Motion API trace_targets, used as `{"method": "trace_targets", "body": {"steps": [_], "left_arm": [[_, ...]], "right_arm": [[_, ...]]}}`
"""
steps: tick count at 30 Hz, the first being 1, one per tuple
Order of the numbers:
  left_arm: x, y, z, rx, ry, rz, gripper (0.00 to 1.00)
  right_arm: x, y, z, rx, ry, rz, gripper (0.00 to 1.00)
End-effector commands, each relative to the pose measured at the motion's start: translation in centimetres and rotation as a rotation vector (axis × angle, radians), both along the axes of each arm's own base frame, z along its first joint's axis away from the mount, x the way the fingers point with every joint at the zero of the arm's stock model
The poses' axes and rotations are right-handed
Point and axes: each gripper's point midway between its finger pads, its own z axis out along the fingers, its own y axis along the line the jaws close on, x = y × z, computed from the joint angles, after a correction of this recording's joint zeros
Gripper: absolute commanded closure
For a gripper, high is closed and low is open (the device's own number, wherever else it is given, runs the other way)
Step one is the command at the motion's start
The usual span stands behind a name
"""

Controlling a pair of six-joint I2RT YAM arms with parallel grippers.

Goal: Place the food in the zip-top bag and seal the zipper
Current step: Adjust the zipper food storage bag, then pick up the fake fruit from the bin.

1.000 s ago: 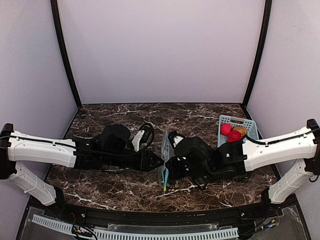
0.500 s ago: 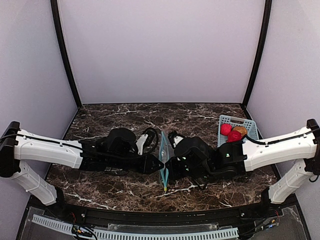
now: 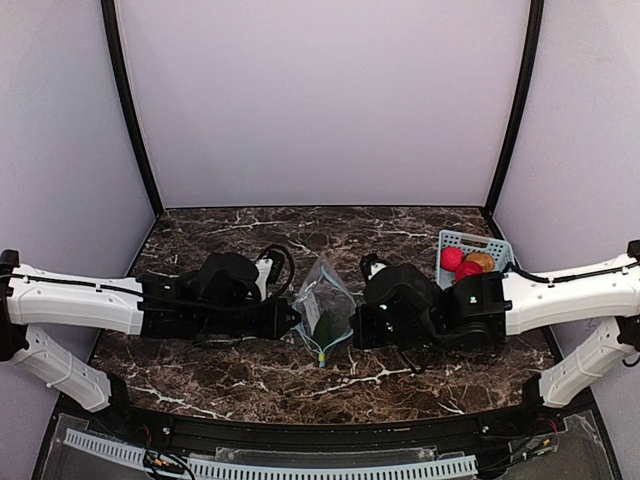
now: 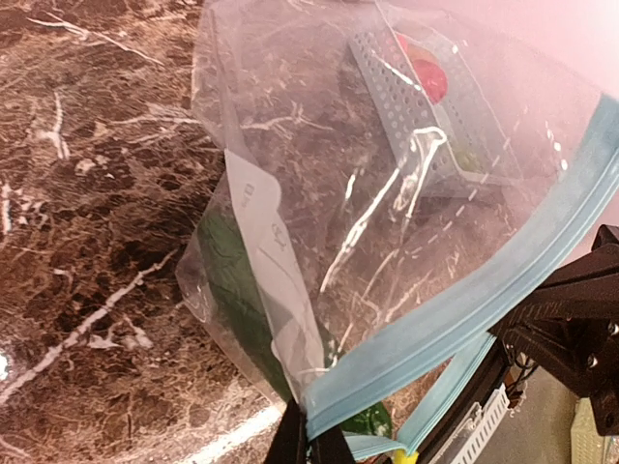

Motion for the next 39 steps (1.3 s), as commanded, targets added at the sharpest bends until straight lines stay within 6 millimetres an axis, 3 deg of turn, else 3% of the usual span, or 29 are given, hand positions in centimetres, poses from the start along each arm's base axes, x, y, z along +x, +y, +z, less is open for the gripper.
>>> {"method": "trace_targets", "body": {"steps": [1, 5, 7, 9, 11, 17, 21, 27, 33, 39], "left_arm": [[0.6, 2.8, 0.4, 0.061, -0.043, 0.092, 0.99], [0.5, 2.0, 0.8, 0.025, -0.041, 0.066, 0.99], [0.4, 1.6, 0.7, 0.017, -0.03, 0.057, 0.99], [0.5, 1.3, 0.4, 0.015, -0.018, 0.059, 0.99], [0.7, 1.1, 0.2, 0.011, -0.008, 0.061, 0.99], [1.3, 0.8, 0.0, -0.026, 0.008, 0.075, 0.99], [1.5, 0.7, 0.2, -0.043, 0.01, 0.071, 0.99], [1.5, 0.6, 0.3, -0.057, 0.016, 0.055, 0.99], [1.5, 0.9, 0.2, -0.054, 0.031, 0.053, 0.99], [1.4, 1.4, 0.3, -0.047, 0.041, 0.054, 0.99]], "right_arm": [[1.0, -2.7, -0.1, -0.008, 0.016, -0.078, 1.0], [1.1, -2.6, 0.2, -0.009, 0.016, -0.049, 1.0], [0.8, -2.3, 0.9, -0.007, 0.006, -0.003, 0.82], [0.2, -2.0, 1.8, 0.011, 0.0, 0.054, 0.55], [-0.6, -2.0, 3.0, 0.041, -0.009, 0.12, 0.36], [-2.6, -4.3, 6.0, 0.123, -0.034, 0.208, 0.09], [-1.3, -8.5, 6.2, 0.097, -0.034, 0.094, 0.02], [2.9, -15.2, 4.1, 0.02, 0.03, -0.121, 0.01], [7.2, -20.0, 0.5, -0.062, 0.122, -0.257, 0.01], [11.0, -23.3, -2.4, -0.098, 0.173, -0.314, 0.01]]}}
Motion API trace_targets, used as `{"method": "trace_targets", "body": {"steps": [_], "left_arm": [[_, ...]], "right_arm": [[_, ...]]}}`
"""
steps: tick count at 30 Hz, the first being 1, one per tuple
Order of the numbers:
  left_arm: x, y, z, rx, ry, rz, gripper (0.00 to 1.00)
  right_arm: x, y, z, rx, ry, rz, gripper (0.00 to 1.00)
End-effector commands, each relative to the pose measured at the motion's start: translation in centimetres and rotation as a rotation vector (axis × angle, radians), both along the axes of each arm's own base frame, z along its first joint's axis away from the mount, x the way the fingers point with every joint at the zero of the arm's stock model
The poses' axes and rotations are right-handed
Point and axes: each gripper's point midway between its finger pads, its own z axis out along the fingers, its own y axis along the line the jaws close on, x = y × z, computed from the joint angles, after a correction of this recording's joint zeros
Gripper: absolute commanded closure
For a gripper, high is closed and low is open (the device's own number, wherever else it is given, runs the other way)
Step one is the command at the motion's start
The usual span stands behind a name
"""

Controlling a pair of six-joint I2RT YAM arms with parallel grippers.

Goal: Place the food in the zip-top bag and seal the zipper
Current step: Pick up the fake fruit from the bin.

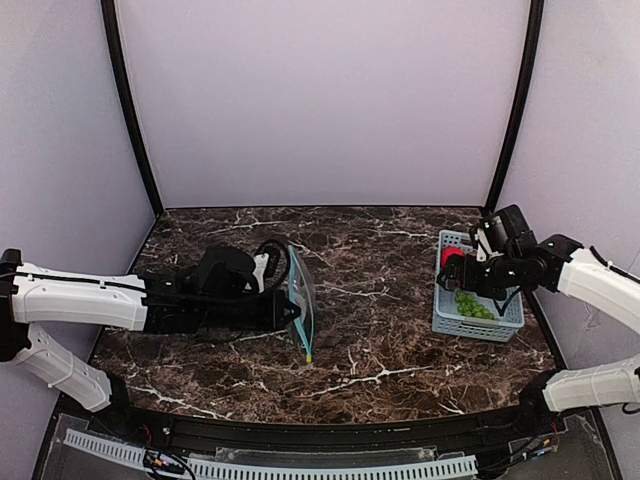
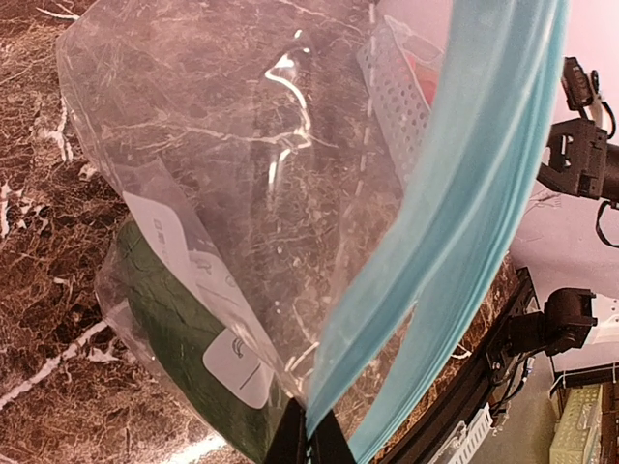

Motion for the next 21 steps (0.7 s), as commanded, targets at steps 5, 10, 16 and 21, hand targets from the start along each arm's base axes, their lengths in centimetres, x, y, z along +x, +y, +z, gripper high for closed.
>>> {"method": "trace_targets", "body": {"steps": [5, 10, 16, 21], "left_arm": [[-0.2, 1.3, 0.0, 0.005, 0.02, 0.01, 0.99], [0.0, 1.6, -0.2, -0.001, 0.033, 0.02, 0.99], [0.1, 1.5, 0.0, -0.018, 0.04, 0.013, 0.99], [0.1, 1.5, 0.0, -0.02, 0.041, 0.011, 0.99]], "right_arm": [[3.7, -3.3, -4.3, -0.012, 0.091, 0.013, 0.01], [4.4, -6.3, -7.3, -0.051, 0.176, -0.018, 0.01], [3.6, -7.8, -9.2, -0.052, 0.235, -0.019, 0.01], [3.4, -7.6, -10.7, -0.033, 0.292, -0.021, 0.01]]}}
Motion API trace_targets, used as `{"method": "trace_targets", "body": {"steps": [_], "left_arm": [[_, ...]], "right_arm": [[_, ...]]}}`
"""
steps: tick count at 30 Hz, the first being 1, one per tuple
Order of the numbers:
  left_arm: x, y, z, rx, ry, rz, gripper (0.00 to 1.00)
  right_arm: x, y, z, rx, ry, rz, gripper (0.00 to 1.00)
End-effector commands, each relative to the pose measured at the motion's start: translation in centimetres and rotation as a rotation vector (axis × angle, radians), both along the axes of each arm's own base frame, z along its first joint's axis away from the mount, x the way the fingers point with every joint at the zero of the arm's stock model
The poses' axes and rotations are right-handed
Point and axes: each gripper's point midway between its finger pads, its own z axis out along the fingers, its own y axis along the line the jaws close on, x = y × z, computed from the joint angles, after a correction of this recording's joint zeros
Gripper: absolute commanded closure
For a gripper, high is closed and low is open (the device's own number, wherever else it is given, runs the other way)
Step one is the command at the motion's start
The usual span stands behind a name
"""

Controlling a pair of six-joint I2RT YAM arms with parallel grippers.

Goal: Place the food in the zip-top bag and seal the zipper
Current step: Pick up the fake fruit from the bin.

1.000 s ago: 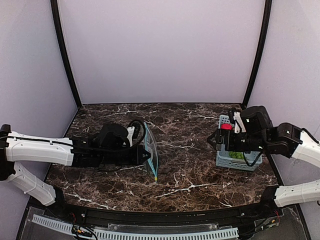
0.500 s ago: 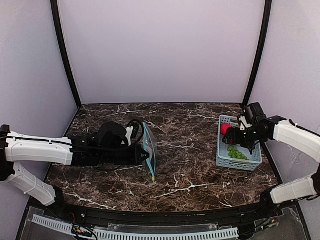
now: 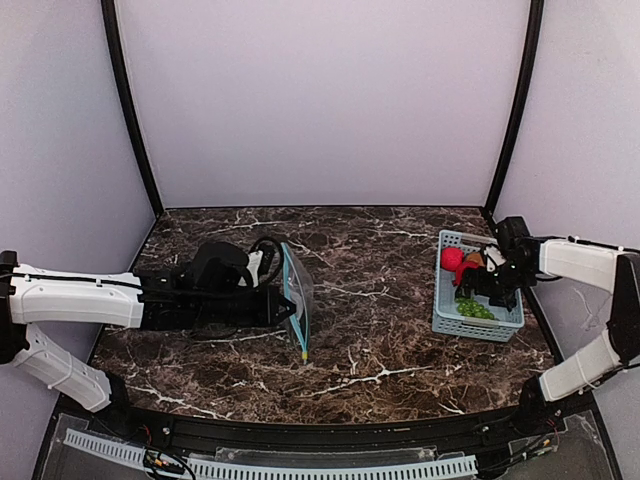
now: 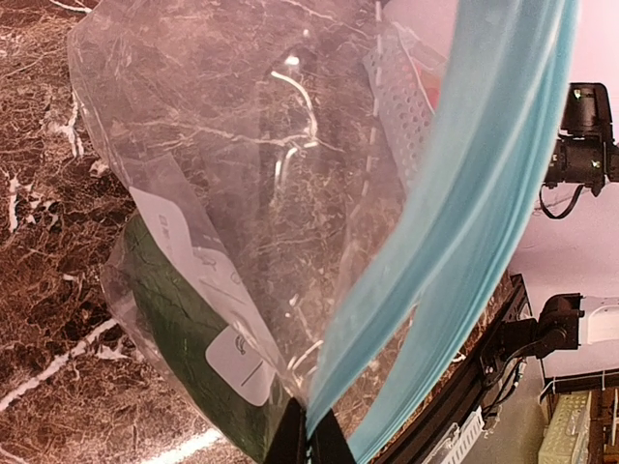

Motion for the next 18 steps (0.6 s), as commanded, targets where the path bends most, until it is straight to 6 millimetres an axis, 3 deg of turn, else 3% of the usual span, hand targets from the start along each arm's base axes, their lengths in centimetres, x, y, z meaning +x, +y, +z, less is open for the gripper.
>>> {"method": "trace_targets", "body": {"steps": [1, 13, 18], "left_arm": [[-0.3, 0.7, -0.1, 0.001, 0.009, -0.005, 0.99], [-0.5, 1.4, 0.0, -0.011, 0.005, 0.008, 0.99], [-0.4, 1.6, 0.3, -0.017, -0.002, 0.014, 0.99]], "right_arm": [[-0.3, 0.4, -1.6, 0.02, 0.05, 0.024, 0.01], [-2.1, 2.5, -3.6, 0.001, 0.12, 0.076, 0.1], [-2.8, 1.2, -5.1, -0.093, 0.178, 0.031, 0.21]]}}
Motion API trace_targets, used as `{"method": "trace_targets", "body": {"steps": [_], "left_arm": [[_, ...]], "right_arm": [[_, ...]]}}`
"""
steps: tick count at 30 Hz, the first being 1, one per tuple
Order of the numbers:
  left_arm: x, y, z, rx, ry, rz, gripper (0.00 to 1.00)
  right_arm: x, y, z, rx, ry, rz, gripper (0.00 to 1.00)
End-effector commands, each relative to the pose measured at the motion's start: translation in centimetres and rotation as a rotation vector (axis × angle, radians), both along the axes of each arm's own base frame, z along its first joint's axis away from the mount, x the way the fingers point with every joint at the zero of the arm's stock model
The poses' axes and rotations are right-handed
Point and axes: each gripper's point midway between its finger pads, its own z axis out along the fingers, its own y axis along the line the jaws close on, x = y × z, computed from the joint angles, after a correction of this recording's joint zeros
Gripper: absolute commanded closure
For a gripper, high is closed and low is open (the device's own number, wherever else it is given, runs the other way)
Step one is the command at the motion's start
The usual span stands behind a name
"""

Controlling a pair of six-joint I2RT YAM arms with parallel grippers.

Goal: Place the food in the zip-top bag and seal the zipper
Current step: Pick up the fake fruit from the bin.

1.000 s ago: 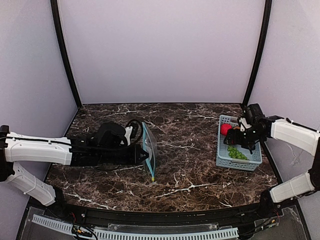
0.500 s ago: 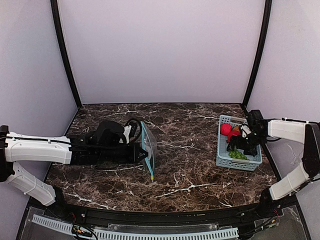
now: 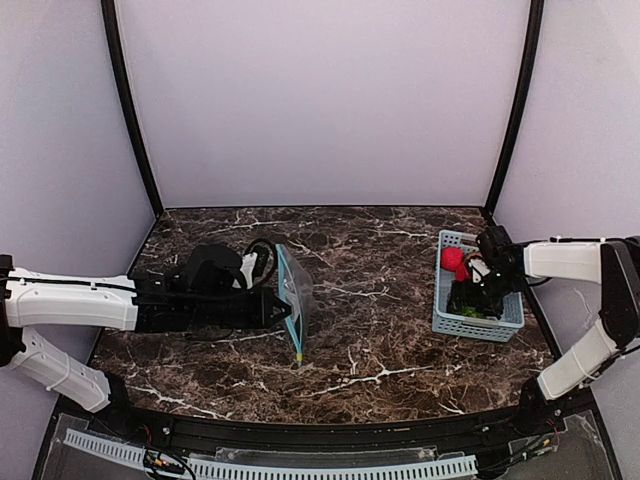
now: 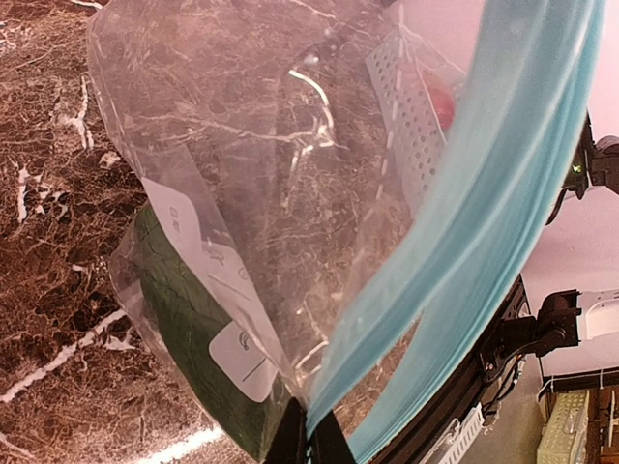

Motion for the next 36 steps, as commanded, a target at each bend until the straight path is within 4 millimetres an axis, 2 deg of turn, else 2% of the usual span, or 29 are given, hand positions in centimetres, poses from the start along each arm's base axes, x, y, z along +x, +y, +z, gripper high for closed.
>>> {"method": "trace_targets", "body": {"steps": [1, 5, 9, 13, 16, 21, 25, 29, 32, 36], "left_arm": [[-0.2, 0.8, 0.5, -0.009, -0.008, 0.01, 0.99], [0.0, 0.8, 0.7, -0.007, -0.014, 0.015, 0.99], [0.0, 0.9, 0.8, -0.006, -0.018, 0.02, 0.99], [0.0, 0.9, 0.8, -0.004, -0.015, 0.02, 0.99], [0.0, 0.9, 0.9, -0.002, -0.015, 0.018, 0.99], [-0.2, 0.5, 1.3, -0.021, -0.02, -0.003, 0.99], [-0.3, -0.3, 2.1, -0.038, -0.031, -0.044, 0.99], [-0.4, -1.3, 2.8, -0.07, -0.045, -0.082, 0.99], [-0.6, -2.1, 3.2, -0.094, -0.042, -0.112, 0.99], [-1.3, -3.6, 3.2, -0.127, -0.006, -0.173, 0.99]], "right_arm": [[-1.6, -1.5, -2.2, -0.096, 0.088, -0.053, 0.23], [-1.4, -2.4, -2.5, -0.144, 0.09, -0.082, 0.34], [-0.7, -2.7, -2.2, -0.153, 0.061, -0.103, 0.58], [0.2, -2.6, -1.1, -0.141, 0.016, -0.123, 0.81], [0.9, -2.5, 0.7, -0.126, -0.042, -0.134, 0.93], [1.4, -2.8, 5.2, -0.111, -0.155, -0.153, 1.0], [1.1, -3.0, 9.0, -0.088, -0.243, -0.152, 1.0], [0.4, -2.2, 12.1, -0.025, -0.307, -0.113, 1.0], [-0.4, -0.4, 14.8, 0.079, -0.363, -0.064, 1.0], [-2.2, 3.8, 19.2, 0.312, -0.447, 0.045, 1.0]]}}
